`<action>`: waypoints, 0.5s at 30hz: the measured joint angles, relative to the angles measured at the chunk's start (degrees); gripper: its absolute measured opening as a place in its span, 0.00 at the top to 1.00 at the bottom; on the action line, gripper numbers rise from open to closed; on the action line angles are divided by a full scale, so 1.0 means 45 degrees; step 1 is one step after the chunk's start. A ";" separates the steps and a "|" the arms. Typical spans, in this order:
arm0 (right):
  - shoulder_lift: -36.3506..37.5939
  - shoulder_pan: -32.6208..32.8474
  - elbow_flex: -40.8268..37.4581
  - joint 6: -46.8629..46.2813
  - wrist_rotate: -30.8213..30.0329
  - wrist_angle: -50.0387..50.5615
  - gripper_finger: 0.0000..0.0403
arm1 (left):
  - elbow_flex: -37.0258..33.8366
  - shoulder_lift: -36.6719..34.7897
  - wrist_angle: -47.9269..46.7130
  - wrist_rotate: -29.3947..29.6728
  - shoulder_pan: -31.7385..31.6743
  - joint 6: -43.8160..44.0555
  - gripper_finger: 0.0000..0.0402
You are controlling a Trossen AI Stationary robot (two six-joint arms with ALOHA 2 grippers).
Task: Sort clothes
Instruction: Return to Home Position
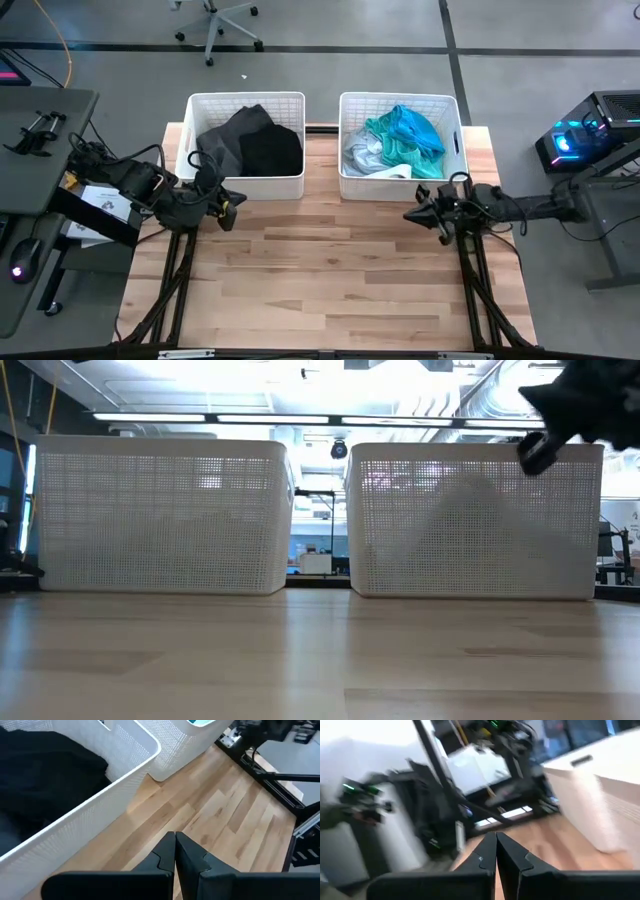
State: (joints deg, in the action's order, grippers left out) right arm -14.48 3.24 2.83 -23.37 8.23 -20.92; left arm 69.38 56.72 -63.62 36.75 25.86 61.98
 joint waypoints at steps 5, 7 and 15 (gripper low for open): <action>-0.0005 -0.1285 -0.0042 0.0317 0.0527 0.1472 1.00 | 0.0000 0.0054 0.0133 0.0264 0.0039 0.0097 1.00; 0.0009 -0.1415 -0.0506 0.0292 0.0526 0.0946 1.00 | 0.0000 0.0077 0.0127 0.0330 0.0138 0.0094 1.00; -0.0015 -0.1568 -0.0505 0.2520 -0.0795 0.1884 1.00 | 0.0000 0.0414 0.0167 0.0479 0.0723 0.0079 1.00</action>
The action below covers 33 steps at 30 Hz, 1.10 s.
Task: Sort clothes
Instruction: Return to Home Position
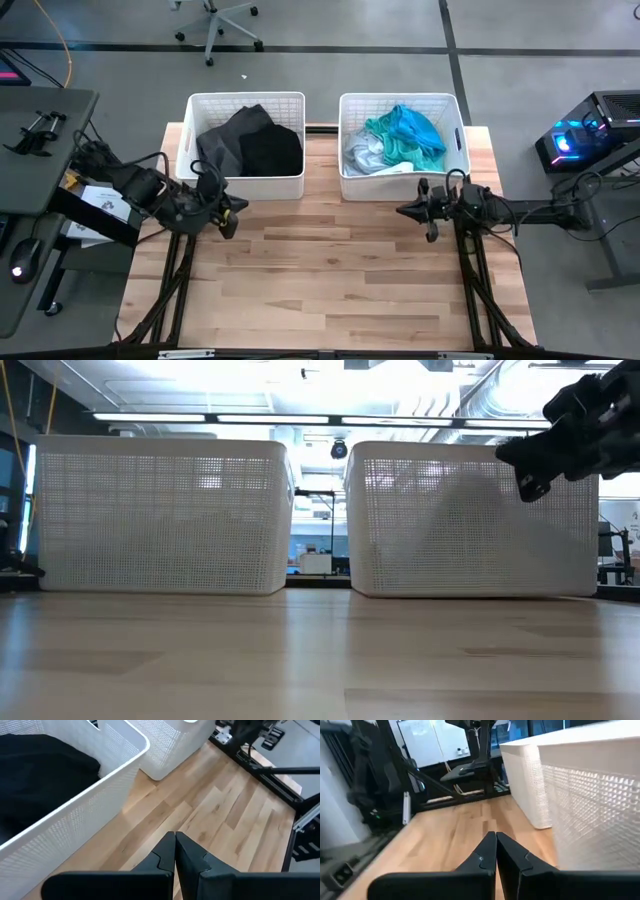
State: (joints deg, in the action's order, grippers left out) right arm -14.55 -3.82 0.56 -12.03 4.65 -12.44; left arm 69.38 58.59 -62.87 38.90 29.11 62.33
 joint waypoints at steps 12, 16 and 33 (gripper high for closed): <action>0.0144 0.0124 0.0000 -0.0162 0.1159 0.0395 1.00 | 0.0005 0.0941 0.0034 0.1408 0.0745 -0.1002 1.00; 0.1503 0.0150 -0.0002 -0.0669 0.1262 0.1413 1.00 | 0.0005 0.1375 0.0064 0.1964 0.0754 -0.1858 1.00; 0.3065 -0.0121 -0.0005 -0.1915 0.1223 0.2237 1.00 | -0.6273 0.0262 0.8048 0.6983 0.3074 -0.0888 1.00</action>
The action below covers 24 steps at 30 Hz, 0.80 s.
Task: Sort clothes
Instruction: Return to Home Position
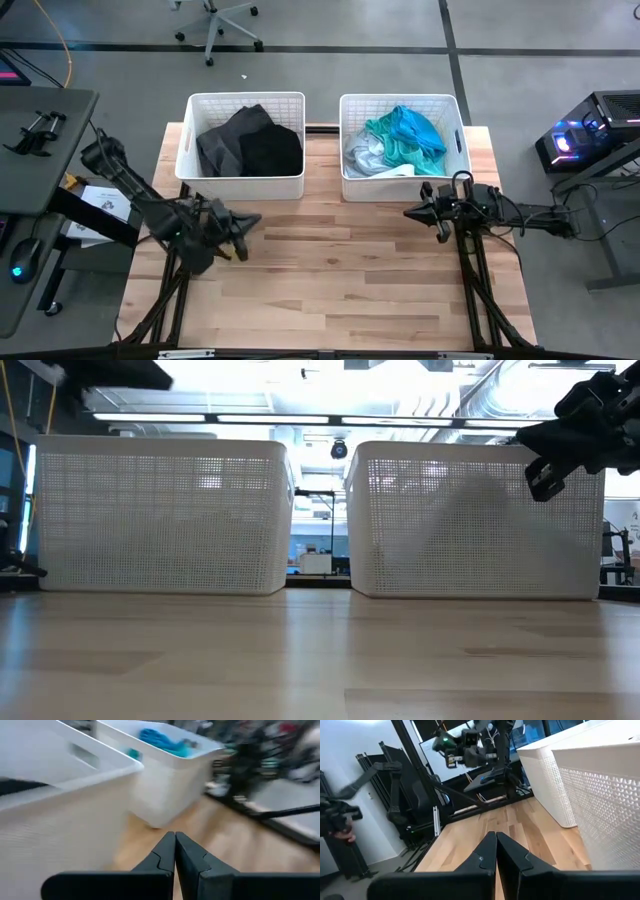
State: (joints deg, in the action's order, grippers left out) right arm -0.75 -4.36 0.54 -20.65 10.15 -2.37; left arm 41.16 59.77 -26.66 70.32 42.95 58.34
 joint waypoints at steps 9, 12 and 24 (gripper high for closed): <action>0.0004 0.0000 -0.0005 -0.0009 0.0004 -0.0005 1.00 | -0.4605 0.1546 2.1164 -0.8776 -0.3801 -1.1190 1.00; 0.0000 0.0000 -0.0005 0.0000 0.0004 -0.0005 1.00 | -0.4436 0.1966 2.2526 -0.8692 -0.4660 -1.2584 1.00; -0.0005 0.0000 -0.0005 0.0015 0.0009 -0.0020 1.00 | -0.4653 0.1710 2.2259 -0.8481 -0.5010 -1.1955 1.00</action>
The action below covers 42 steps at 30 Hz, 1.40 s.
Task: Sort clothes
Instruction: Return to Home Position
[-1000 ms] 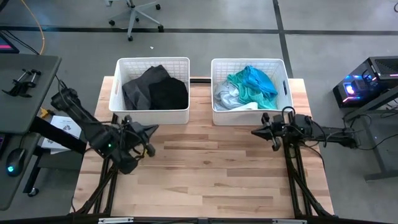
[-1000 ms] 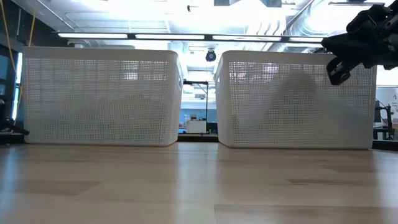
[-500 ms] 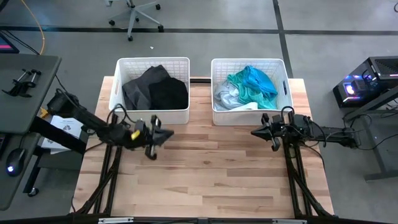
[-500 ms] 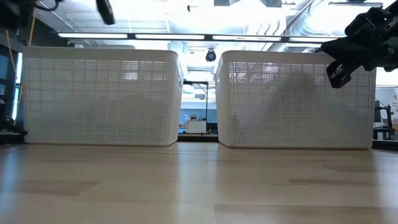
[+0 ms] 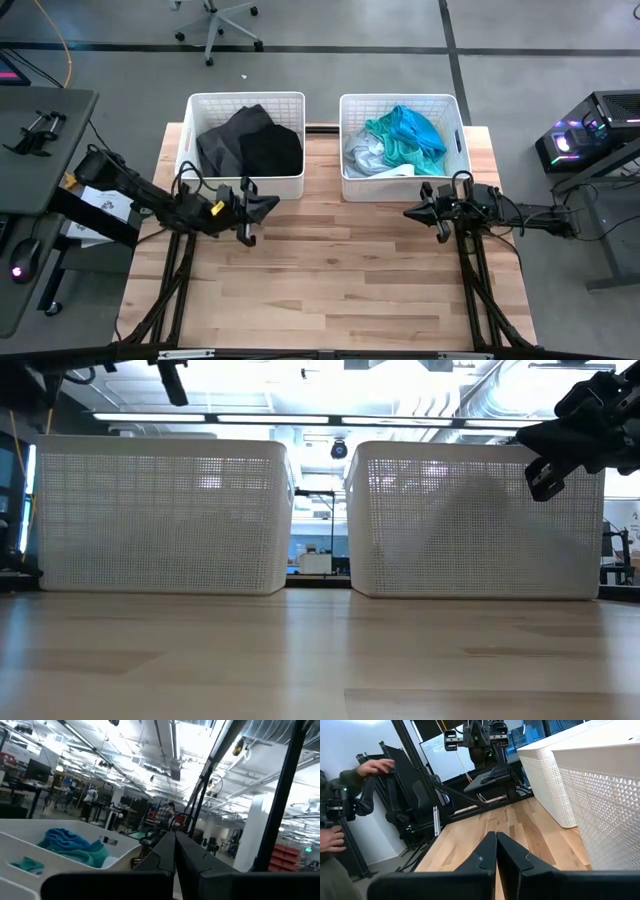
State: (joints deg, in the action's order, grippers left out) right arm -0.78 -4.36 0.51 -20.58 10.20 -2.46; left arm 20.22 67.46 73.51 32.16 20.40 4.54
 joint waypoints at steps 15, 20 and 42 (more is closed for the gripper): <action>-0.0002 0.0000 0.0000 0.0009 0.0000 0.0007 1.00 | -0.0464 -0.8547 -1.0583 -0.3890 -0.2627 0.0874 1.00; 0.0000 0.0000 0.0000 0.0009 0.0000 0.0010 1.00 | -0.0553 -1.0717 -1.2776 -0.4767 -0.3177 0.0912 1.00; -0.0010 0.0000 0.0000 0.0009 -0.0010 0.0015 1.00 | -0.4179 -1.4960 -1.4096 -0.5614 -0.3245 -0.1722 1.00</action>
State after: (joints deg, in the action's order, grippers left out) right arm -0.82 -4.36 0.51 -20.53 10.15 -2.39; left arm 1.41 0.14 10.08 6.89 5.80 -3.21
